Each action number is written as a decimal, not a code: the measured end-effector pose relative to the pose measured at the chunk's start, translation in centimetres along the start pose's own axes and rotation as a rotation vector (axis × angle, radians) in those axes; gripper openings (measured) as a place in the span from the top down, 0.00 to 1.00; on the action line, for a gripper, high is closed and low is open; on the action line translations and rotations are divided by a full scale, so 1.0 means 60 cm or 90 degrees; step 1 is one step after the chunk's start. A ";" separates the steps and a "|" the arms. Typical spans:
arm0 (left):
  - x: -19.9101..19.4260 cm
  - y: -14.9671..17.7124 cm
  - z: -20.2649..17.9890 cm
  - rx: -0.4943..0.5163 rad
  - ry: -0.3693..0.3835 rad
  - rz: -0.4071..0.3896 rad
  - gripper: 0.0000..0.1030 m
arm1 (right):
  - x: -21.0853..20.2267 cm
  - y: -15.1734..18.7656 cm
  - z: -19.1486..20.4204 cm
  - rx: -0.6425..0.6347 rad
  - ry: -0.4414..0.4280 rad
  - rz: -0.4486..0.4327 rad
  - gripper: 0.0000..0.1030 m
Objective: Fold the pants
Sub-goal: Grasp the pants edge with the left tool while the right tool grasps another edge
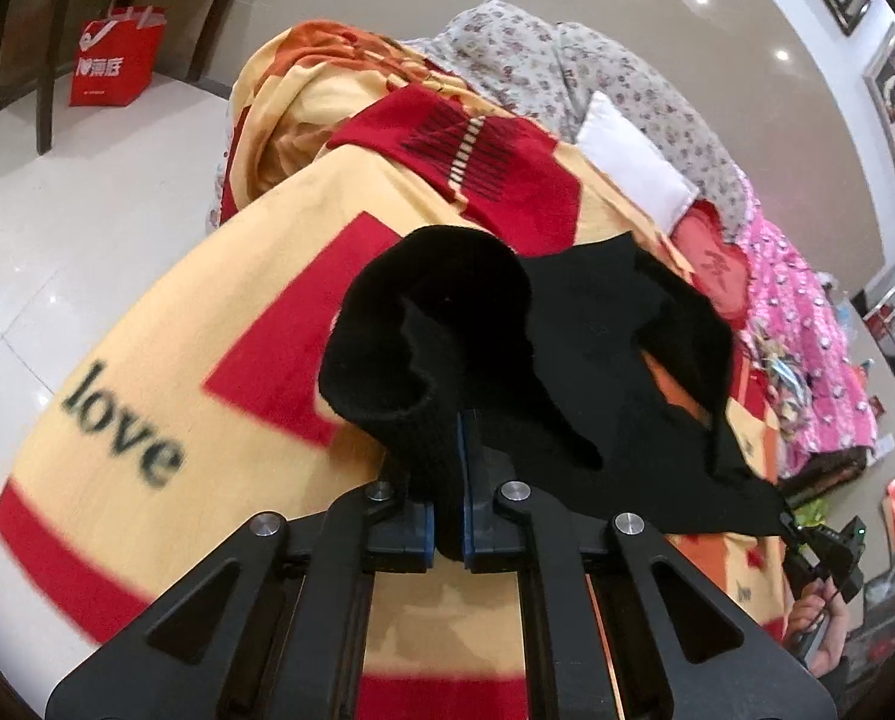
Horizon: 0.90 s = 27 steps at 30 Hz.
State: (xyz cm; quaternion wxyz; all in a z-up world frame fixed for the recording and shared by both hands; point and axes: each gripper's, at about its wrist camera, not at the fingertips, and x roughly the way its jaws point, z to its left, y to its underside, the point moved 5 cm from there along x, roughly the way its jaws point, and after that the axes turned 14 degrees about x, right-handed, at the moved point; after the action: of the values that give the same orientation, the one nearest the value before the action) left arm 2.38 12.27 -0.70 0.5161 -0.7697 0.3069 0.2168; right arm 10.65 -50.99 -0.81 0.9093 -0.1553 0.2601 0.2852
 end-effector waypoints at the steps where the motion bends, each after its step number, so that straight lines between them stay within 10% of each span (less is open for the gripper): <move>1: -0.014 0.004 0.001 -0.001 0.009 0.001 0.96 | -0.014 0.008 -0.005 0.000 0.005 0.010 0.96; 10: -0.095 0.060 0.067 -0.045 0.017 0.022 0.96 | -0.065 0.110 -0.058 -0.092 0.101 0.053 0.96; 14: -0.070 0.068 0.075 -0.030 -0.027 0.048 0.88 | -0.099 0.080 -0.028 -0.200 0.237 -0.148 0.94; 17: -0.080 0.059 0.082 -0.007 -0.090 0.029 0.82 | -0.108 0.081 0.047 -0.286 0.200 -0.224 0.91; 21: -0.097 0.048 0.115 -0.009 -0.198 0.002 0.78 | -0.001 0.192 0.173 -0.538 0.062 -0.073 0.86; 27: -0.128 0.038 0.077 0.088 -0.163 -0.047 0.72 | 0.166 0.294 0.211 -0.754 0.118 0.088 0.77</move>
State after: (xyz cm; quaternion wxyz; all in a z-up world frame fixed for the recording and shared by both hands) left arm -4.79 17.80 1.06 0.6102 -0.7092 0.2242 0.2728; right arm 11.94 -27.27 1.58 0.6212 -0.6422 0.1449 0.4250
